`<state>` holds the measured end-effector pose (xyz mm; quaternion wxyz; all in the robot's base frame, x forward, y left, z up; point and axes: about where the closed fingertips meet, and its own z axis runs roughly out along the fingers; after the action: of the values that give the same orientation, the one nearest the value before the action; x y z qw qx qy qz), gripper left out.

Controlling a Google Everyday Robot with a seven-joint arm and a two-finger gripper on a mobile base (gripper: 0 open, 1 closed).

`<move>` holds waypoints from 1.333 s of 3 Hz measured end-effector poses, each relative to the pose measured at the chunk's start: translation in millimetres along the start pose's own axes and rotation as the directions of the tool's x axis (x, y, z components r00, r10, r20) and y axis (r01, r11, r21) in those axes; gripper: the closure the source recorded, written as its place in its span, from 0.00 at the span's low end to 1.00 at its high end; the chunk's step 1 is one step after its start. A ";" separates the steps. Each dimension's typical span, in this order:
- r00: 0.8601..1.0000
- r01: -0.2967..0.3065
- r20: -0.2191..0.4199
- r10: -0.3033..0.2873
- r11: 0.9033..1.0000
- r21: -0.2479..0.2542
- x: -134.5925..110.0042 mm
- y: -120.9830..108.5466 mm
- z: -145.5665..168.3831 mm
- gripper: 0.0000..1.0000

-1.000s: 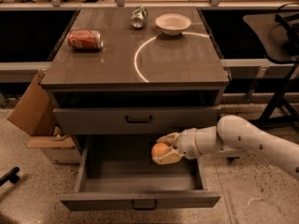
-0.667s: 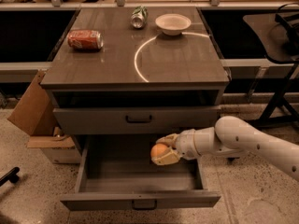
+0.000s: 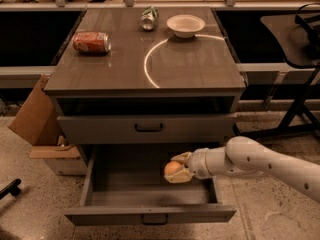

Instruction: Place orange into middle drawer

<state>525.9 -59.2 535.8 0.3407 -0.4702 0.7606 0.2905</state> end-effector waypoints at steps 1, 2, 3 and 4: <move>1.000 -0.020 -0.001 0.021 0.999 0.049 17.3 -15.9 13.4 1.00; 0.999 -0.033 0.022 0.032 0.998 0.056 33.5 -31.1 31.6 1.00; 0.997 -0.064 0.052 0.062 0.997 0.037 50.1 -42.0 54.4 0.82; 0.993 -0.095 0.067 0.094 0.995 0.016 66.1 -47.6 74.4 0.59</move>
Offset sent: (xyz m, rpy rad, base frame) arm 0.0440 -0.0101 -0.0842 0.0391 -0.0160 -0.0956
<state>566.0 -55.2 433.1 0.3559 -0.4204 0.7732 0.3143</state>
